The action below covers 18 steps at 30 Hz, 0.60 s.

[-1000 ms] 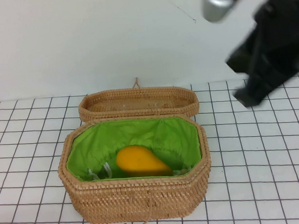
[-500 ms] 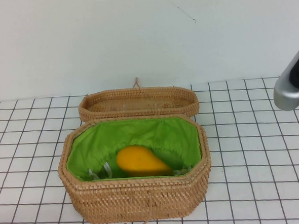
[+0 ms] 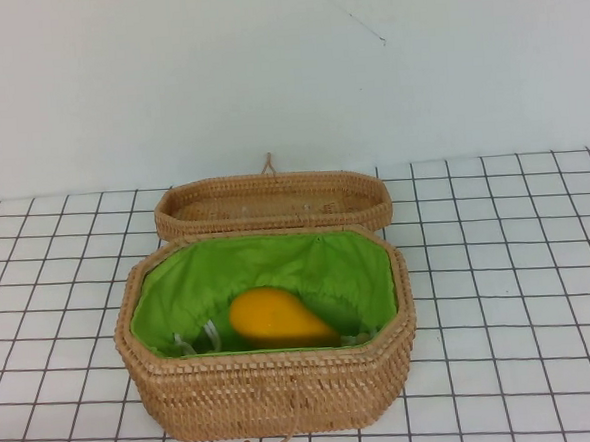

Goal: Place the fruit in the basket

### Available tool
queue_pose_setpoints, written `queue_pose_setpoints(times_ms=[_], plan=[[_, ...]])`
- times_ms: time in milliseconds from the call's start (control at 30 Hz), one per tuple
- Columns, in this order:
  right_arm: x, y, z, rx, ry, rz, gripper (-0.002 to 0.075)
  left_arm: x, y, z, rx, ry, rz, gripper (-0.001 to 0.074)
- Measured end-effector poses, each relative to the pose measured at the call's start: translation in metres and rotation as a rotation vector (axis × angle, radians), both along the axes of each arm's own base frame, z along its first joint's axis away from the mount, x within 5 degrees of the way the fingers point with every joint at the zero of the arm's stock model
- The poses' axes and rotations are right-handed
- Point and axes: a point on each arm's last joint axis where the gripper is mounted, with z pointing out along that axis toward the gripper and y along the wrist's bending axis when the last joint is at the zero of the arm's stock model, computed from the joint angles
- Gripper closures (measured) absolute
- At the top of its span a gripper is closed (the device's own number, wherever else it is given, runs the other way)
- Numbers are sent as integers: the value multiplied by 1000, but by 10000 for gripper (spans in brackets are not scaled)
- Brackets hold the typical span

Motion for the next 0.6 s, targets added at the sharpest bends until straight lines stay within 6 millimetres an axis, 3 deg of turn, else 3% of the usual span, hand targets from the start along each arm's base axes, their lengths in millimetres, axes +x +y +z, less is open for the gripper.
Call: queue_pose_setpoints(times_ms=[133,300,467,600], plan=[[-23,-38,24,124,-135,-50,714,0,0,0,0,0,0,738],[-41,-74,34,445,-534,-158,714,0,0,0,0,0,0,738],[-65,-101,-12,572,-792,-305,715,0,0,0,0,0,0,737],[-86,-115,-80,576,-823,-452,714,0,0,0,0,0,0,738]])
